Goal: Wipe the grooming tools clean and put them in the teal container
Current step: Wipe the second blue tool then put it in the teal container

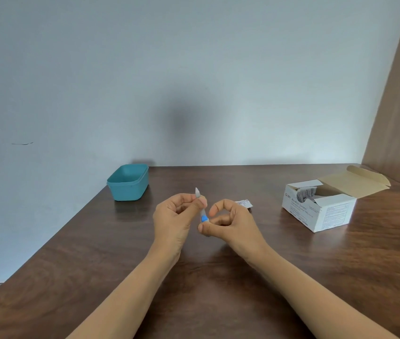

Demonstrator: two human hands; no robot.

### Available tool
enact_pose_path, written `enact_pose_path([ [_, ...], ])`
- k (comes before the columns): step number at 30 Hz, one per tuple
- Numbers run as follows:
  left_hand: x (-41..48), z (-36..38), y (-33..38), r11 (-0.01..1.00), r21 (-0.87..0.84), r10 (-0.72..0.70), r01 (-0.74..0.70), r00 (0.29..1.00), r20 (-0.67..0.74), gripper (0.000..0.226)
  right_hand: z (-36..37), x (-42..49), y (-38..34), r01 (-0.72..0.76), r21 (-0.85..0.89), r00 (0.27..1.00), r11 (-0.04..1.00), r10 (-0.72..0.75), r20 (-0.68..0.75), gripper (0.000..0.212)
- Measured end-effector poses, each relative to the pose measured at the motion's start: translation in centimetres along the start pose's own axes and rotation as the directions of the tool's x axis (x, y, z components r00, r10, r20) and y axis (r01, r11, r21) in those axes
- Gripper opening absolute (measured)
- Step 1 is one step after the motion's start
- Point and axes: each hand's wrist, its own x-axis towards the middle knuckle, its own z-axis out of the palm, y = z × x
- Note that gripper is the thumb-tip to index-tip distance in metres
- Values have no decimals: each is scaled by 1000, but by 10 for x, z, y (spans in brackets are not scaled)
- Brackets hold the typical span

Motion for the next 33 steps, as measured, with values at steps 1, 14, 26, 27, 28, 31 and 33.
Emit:
enact_pose_path([
  [1, 1, 0, -1, 1000, -7, -1, 1, 999, -38, 4, 2, -1, 0, 6, -35, 1000, 999, -7, -12, 32],
  [14, 5, 1, -7, 992, -120, -50, 29, 983, -178, 5, 5, 0, 7, -138, 180, 981, 974, 160, -113, 38],
  [26, 2, 5, -14, 992, -125, -45, 33, 994, -96, 15, 3, 7, 10, -139, 657, 925, 741, 333, -181, 43],
  [27, 2, 6, -14, 991, -127, -48, 36, 995, -91, 16, 3, 7, 11, -142, 678, 924, 721, 342, -170, 36],
  [28, 2, 6, -15, 991, -127, -52, 41, 995, -86, 16, 3, 7, 12, -146, 693, 924, 706, 348, -160, 27],
  [31, 2, 5, -14, 994, -106, -44, 36, 996, -80, 12, 1, 9, 11, -129, 652, 937, 747, 307, -167, 11],
  [33, 3, 4, -13, 994, -105, -36, 27, 996, -83, 11, -4, 12, 8, -83, 532, 956, 843, 219, -197, 19],
])
